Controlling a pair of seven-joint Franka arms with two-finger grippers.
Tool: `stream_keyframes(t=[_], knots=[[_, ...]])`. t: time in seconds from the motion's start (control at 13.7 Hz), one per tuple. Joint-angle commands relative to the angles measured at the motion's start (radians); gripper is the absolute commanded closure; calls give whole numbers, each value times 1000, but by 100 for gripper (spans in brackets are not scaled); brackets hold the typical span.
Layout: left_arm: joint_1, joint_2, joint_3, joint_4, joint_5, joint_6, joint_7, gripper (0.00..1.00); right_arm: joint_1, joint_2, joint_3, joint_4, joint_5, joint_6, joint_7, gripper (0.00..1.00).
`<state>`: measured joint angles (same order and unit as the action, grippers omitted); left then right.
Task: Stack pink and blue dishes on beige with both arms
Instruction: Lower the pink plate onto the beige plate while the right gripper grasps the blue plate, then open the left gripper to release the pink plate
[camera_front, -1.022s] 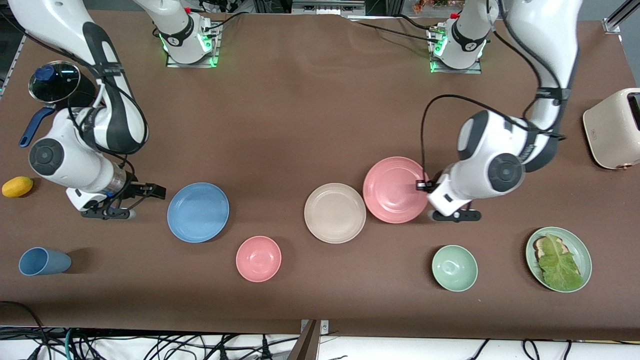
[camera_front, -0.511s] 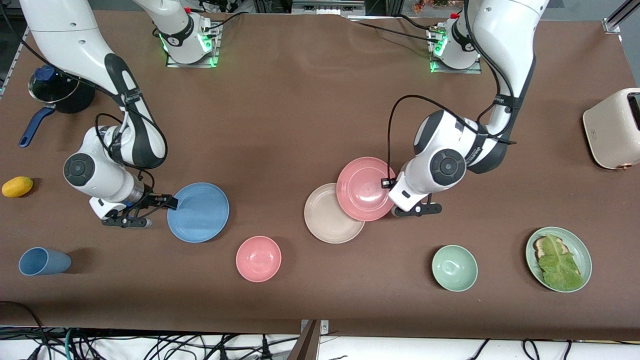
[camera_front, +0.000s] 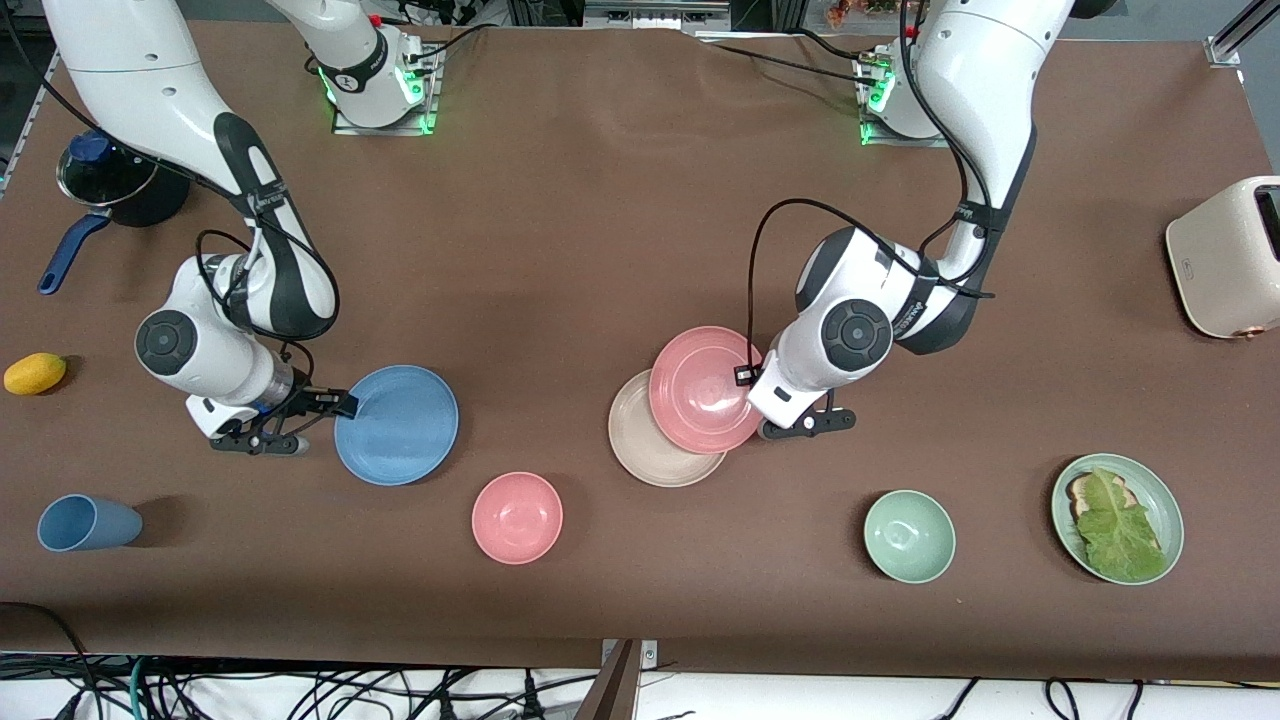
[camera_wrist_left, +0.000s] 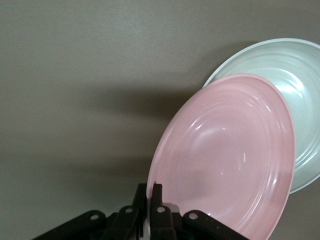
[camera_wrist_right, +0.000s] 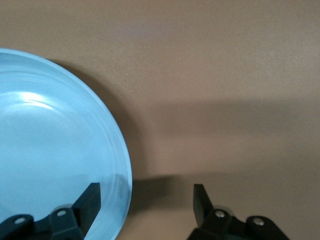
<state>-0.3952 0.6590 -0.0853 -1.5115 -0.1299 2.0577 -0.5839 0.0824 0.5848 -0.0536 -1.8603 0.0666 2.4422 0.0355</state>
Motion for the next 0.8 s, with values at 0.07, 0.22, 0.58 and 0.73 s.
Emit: stream_keyframes(t=[0.07,0.22,0.58,0.73], knots=[[-37,51,13,88,-19,-10,-49,100,0,-8,6,-16,16,9,4,25],[-51,76,13,119,-19,-10,-76,100,2,0,6,-14,18,11,4,31],[-79,114,13,136,-17,33,-126,100,5,1,6,-14,30,17,4,50],[-82,122,13,154,-17,33,-139,100,5,1,6,-14,30,17,4,57]])
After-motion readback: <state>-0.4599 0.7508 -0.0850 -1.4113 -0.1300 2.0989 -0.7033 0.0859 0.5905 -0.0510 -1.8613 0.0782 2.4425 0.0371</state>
